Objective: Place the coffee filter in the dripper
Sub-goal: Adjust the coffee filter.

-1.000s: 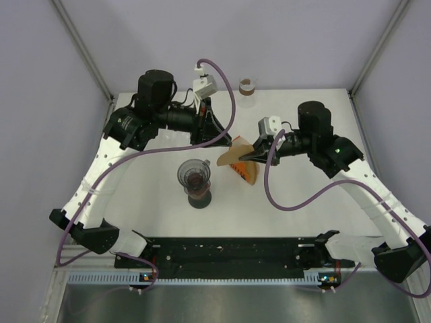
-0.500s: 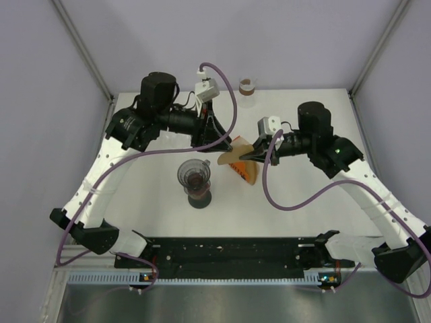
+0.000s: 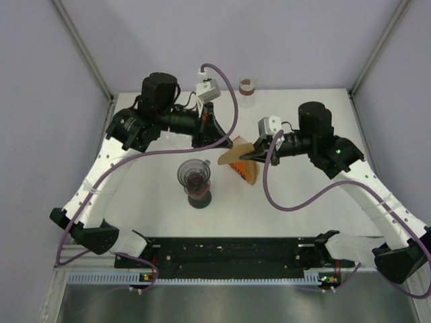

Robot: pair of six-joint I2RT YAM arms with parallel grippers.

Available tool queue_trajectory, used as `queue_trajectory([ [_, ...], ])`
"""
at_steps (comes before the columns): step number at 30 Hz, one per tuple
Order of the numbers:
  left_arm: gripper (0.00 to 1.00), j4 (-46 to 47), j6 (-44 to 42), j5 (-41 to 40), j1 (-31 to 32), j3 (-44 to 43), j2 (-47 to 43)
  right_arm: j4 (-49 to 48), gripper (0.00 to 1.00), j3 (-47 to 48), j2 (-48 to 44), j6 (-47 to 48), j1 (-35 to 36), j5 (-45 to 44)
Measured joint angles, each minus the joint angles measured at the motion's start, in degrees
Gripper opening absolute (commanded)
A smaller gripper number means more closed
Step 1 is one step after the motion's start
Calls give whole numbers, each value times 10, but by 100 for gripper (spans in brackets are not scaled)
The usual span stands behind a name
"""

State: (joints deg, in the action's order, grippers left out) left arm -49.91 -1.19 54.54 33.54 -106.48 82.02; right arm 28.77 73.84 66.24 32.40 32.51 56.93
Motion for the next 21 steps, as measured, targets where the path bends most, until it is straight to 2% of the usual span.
queue_trajectory([
  [15,0,-47,-62,-43,39,-10,2,0,0,0,-7,0,0,-4],
  [21,3,-54,-71,-44,42,-17,2,0,0,0,-7,0,0,-16],
])
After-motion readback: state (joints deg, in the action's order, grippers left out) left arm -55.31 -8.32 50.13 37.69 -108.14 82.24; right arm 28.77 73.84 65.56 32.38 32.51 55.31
